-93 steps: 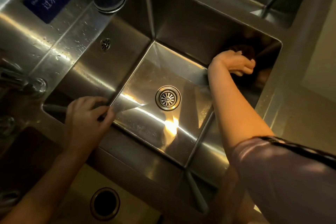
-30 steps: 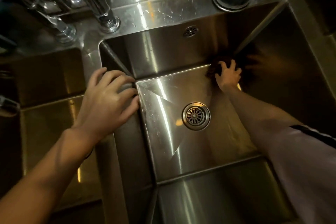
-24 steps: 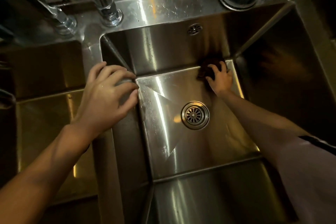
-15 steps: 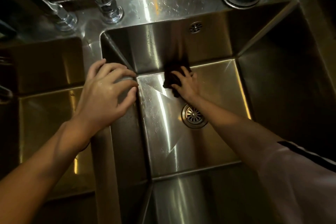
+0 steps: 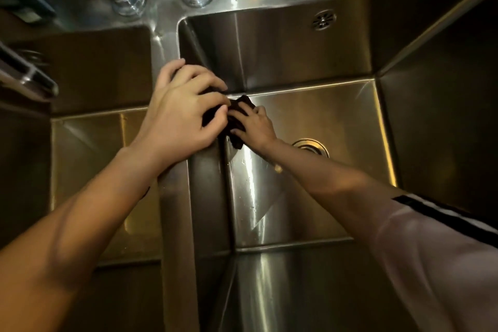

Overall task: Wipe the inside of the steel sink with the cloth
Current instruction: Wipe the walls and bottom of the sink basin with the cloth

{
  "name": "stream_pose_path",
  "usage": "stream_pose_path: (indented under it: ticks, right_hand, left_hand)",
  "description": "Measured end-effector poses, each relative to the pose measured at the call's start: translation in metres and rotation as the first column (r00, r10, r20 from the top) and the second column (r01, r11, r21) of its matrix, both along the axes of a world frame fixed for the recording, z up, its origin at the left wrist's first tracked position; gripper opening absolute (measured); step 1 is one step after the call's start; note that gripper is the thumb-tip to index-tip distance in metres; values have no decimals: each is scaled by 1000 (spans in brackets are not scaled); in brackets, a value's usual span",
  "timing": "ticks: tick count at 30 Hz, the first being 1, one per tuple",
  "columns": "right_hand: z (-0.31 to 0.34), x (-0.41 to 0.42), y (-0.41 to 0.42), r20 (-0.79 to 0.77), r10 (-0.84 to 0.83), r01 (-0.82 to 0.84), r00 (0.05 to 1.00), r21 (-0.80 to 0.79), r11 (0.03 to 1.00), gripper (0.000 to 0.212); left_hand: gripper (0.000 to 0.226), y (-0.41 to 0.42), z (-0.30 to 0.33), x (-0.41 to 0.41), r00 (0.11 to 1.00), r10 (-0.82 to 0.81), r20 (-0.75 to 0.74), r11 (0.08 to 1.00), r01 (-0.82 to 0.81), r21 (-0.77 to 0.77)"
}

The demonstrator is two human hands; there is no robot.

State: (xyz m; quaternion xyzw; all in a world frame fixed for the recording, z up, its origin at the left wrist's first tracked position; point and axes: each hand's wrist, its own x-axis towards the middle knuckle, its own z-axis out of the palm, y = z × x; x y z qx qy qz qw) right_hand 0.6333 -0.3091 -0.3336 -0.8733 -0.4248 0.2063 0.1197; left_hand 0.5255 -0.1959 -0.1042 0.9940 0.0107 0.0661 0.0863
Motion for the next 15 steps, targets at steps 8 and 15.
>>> stream_pose_path:
  ticks: [8, 15]
  right_hand:
    - [-6, -78, -72, -181, -20, 20, 983, 1, 1000, 57]
    - [-15, -128, -135, -321, 130, -122, 938, 46, 991, 55]
  left_hand:
    - [38, -1, -1, 0, 999, 11, 39, 1000, -11, -14]
    - [37, -1, -3, -1, 999, 10, 37, 1000, -10, -7]
